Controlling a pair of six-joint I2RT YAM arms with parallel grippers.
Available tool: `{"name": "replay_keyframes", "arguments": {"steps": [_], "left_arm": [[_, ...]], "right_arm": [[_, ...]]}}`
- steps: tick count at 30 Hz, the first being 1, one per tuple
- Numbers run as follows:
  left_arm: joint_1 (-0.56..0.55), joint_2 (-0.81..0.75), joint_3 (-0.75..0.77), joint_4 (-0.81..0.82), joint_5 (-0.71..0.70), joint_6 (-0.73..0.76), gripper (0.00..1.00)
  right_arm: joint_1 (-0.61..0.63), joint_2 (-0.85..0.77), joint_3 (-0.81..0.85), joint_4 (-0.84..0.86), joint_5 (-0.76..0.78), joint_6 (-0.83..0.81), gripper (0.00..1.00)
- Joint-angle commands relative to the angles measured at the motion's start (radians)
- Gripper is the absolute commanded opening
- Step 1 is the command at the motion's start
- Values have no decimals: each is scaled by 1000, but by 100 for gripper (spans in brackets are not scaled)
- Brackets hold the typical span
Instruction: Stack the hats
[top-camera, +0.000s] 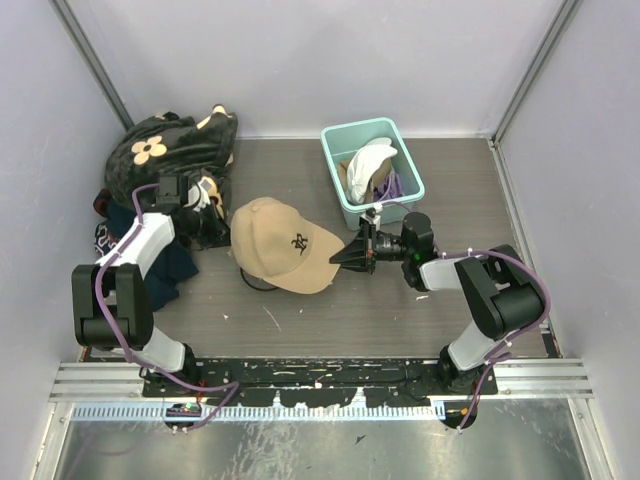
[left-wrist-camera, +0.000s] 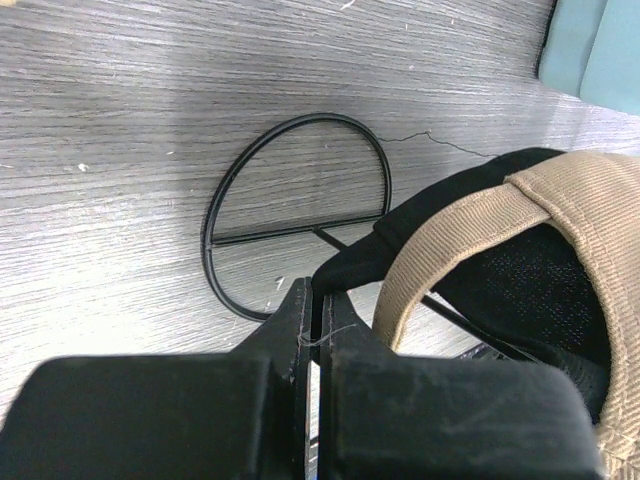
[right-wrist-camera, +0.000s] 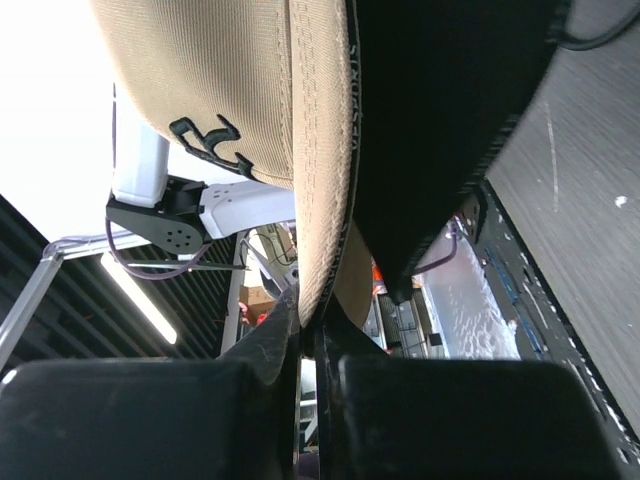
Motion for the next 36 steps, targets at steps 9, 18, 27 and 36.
{"name": "replay_keyframes", "arguments": {"steps": [9, 18, 27, 36], "left_arm": [[7, -26, 8, -24, -7, 2, 2], [71, -90, -7, 5, 93, -64, 23], [145, -182, -17, 14, 193, -112, 37], [146, -142, -69, 51, 205, -113, 37]], "right_arm": [[-31, 14, 66, -167, -52, -145, 1], [-26, 26, 178, -385, -58, -274, 1], [-26, 41, 238, -545, -51, -381, 1], [-27, 36, 276, -614, -43, -412, 1]]}}
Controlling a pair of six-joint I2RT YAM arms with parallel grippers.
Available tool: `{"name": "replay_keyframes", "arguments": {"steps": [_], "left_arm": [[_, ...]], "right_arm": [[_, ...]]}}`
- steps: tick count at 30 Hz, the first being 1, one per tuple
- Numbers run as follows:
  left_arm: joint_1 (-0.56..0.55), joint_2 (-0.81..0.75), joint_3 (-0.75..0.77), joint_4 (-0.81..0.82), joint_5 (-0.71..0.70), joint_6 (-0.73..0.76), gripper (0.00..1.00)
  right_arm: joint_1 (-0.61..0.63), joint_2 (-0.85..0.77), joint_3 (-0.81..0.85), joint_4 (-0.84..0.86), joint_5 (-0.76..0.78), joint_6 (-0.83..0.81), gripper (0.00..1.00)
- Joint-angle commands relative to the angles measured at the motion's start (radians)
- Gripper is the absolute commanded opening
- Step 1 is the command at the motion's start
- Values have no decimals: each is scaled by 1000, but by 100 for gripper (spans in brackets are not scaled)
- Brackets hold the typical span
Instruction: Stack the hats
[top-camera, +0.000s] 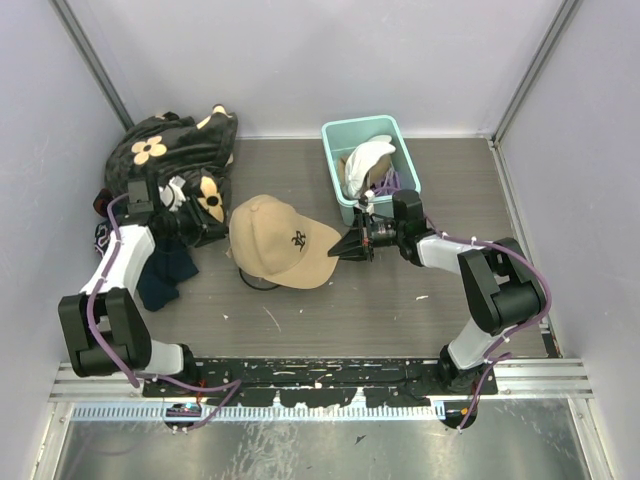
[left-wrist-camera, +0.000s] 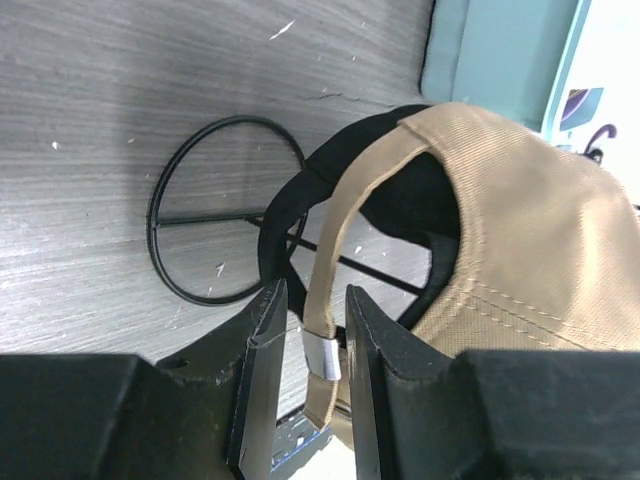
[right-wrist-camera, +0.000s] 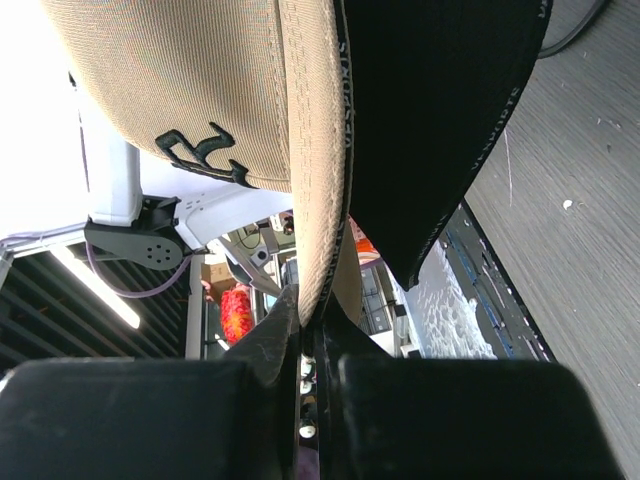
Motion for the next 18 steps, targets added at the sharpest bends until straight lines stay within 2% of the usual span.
{"name": "replay_keyframes", "arguments": {"steps": [1, 12, 18], "left_arm": [[2, 11, -33, 31, 21, -5, 37], [-7, 46, -24, 98, 19, -47, 41], [-43, 65, -20, 119, 7, -65, 39]], "right_arm": [[3, 3, 37, -37, 41, -32, 1], [3, -5, 30, -39, 42, -32, 1], [2, -12, 23, -39, 43, -34, 1]]}}
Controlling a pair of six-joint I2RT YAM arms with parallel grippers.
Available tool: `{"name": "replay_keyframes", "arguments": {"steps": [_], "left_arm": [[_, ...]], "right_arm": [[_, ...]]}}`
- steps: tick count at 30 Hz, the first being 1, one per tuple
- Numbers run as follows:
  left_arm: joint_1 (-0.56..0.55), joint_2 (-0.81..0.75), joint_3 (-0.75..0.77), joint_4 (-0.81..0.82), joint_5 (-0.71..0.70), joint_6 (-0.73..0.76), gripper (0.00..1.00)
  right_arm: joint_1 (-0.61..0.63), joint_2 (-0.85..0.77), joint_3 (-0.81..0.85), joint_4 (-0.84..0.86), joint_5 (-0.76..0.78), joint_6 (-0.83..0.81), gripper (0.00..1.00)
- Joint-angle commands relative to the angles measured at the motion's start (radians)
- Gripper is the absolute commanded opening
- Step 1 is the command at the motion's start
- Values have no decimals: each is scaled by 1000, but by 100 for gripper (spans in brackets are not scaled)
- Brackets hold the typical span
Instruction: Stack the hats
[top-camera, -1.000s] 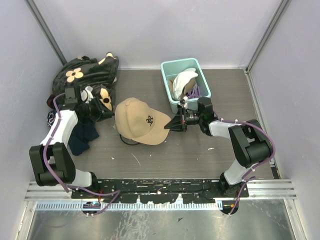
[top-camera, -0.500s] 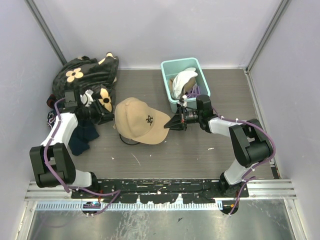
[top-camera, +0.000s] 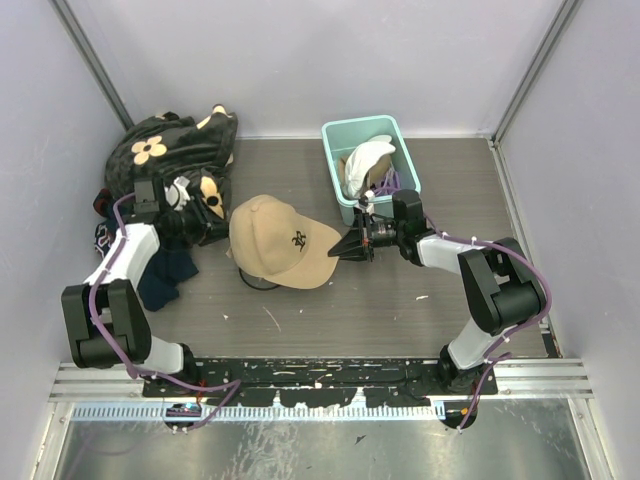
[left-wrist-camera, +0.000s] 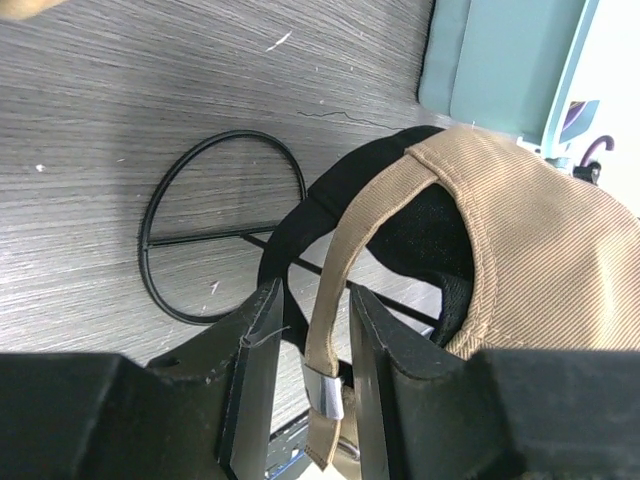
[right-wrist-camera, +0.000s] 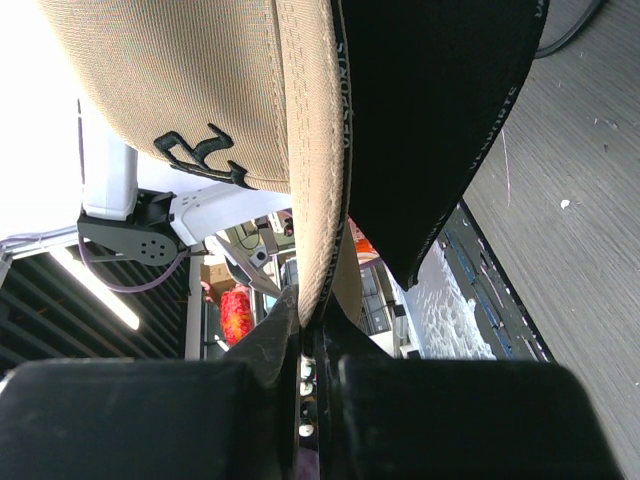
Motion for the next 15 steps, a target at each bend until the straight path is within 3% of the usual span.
{"name": "replay_keyframes", "arguments": {"steps": [1, 8, 15], "left_arm": [[-30, 21, 8, 44, 4, -23, 38], [-47, 28, 14, 32, -19, -18, 11], [-47, 34, 21, -2, -35, 13, 1]], "right_arm": [[3, -14, 18, -18, 42, -17, 1], [-4, -33, 18, -54, 48, -45, 1], [-47, -91, 81, -317, 77, -237, 28]]}}
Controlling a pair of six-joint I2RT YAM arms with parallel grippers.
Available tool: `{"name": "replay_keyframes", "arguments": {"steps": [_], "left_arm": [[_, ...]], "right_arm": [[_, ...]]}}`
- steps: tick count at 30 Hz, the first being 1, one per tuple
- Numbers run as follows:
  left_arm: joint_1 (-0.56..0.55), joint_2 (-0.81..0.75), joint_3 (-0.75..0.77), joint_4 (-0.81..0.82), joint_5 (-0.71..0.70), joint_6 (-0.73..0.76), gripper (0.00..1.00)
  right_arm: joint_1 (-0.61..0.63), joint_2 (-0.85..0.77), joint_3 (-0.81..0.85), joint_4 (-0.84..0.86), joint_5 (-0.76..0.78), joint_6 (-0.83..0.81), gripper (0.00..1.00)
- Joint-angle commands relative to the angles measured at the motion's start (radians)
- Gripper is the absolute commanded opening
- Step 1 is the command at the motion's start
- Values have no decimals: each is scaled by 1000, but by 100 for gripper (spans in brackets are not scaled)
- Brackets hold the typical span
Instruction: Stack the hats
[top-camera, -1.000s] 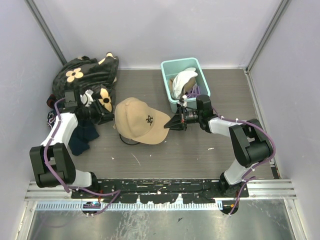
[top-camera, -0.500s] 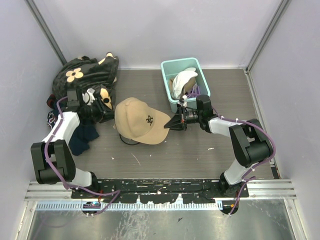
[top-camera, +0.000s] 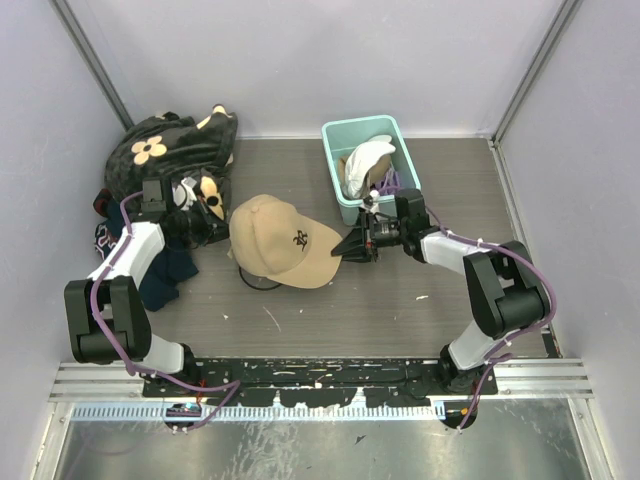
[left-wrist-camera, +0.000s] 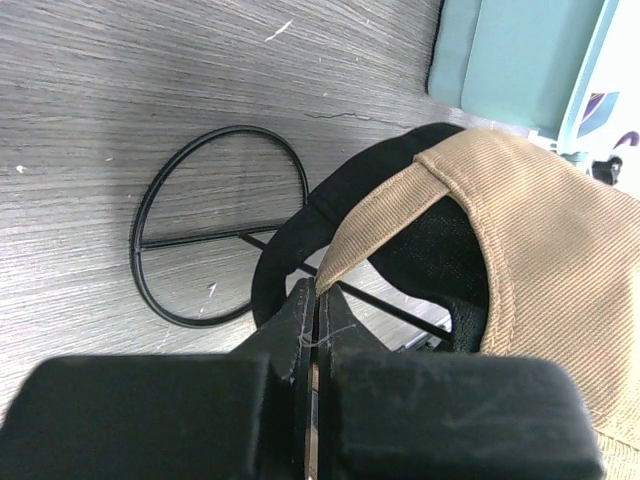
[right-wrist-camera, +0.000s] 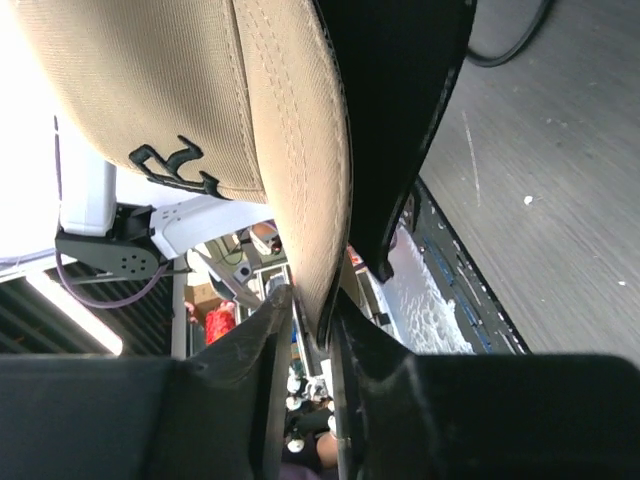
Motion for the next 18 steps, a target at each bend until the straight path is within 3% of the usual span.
{"name": "replay_keyframes", "arguments": {"steps": [1, 5, 12, 18], "left_arm": [[0, 11, 21, -22, -11, 29, 1], [0, 15, 22, -25, -10, 33, 1], [0, 12, 37, -41, -9, 37, 1], [0, 3, 34, -54, -14, 44, 2]], "right_arm": [[-42, -77, 73, -212, 60, -161, 30], [-88, -114, 140, -376, 86, -267, 44], [-125, -137, 424, -741, 182, -479, 44], [-125, -49, 769, -1024, 528, -680, 44]]}}
